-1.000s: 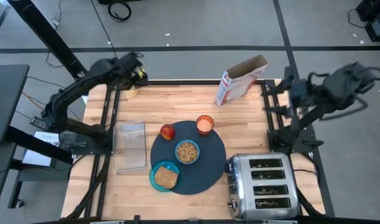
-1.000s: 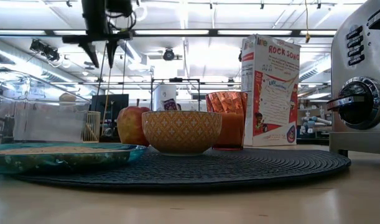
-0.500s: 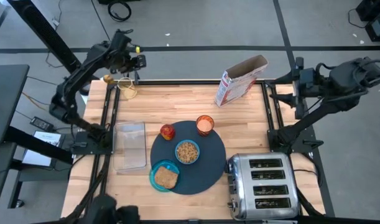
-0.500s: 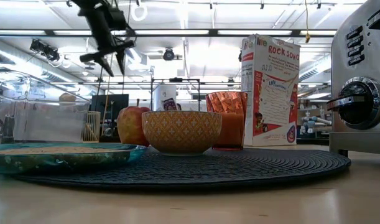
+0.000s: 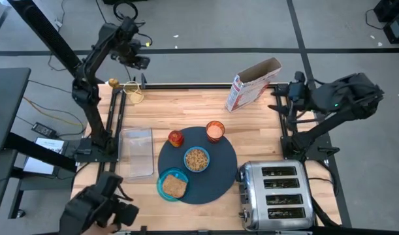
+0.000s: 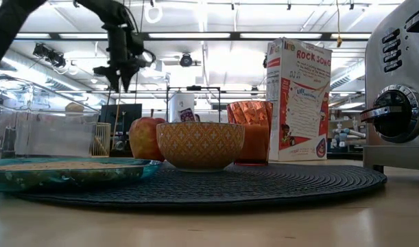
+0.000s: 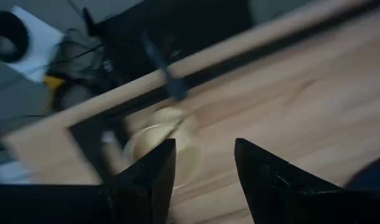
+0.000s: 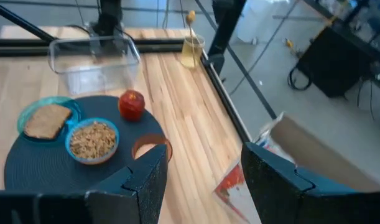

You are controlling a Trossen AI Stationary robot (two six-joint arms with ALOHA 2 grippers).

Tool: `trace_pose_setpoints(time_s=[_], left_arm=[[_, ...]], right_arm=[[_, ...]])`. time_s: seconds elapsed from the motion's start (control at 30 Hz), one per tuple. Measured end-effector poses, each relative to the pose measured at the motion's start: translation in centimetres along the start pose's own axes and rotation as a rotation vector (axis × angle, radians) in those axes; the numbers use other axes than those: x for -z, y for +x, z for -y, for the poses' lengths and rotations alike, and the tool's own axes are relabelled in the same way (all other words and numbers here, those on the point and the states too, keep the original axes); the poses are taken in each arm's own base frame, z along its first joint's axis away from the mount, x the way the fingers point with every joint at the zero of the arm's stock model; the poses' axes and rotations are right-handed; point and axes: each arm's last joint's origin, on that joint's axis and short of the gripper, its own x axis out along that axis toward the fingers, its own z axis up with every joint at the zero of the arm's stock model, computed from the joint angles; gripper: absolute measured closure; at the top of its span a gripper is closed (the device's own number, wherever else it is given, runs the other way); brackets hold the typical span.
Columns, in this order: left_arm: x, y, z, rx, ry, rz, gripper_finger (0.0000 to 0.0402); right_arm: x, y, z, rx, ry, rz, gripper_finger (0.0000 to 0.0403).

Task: Arrange a breakfast setting
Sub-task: Put the gold spoon on top of the dark blue placemat beside the blue bowl

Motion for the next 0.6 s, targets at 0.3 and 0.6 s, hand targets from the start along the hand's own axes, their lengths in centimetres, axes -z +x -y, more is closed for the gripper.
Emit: trace_pose_setpoints(time_s=[0.3, 0.6], left_arm=[[0.5, 3.0, -0.1, -0.087, 0.404, -0.218, 0.023], [2.6, 7.6, 0.4, -0.279, 0.4, -0.463, 0.023]], right_arm=[[0.6, 1.1, -0.9, -0.049, 0.101, -0.052, 0.0193], [0.5, 0.8, -0.7, -0.054, 0.119, -0.021, 0.0193]])
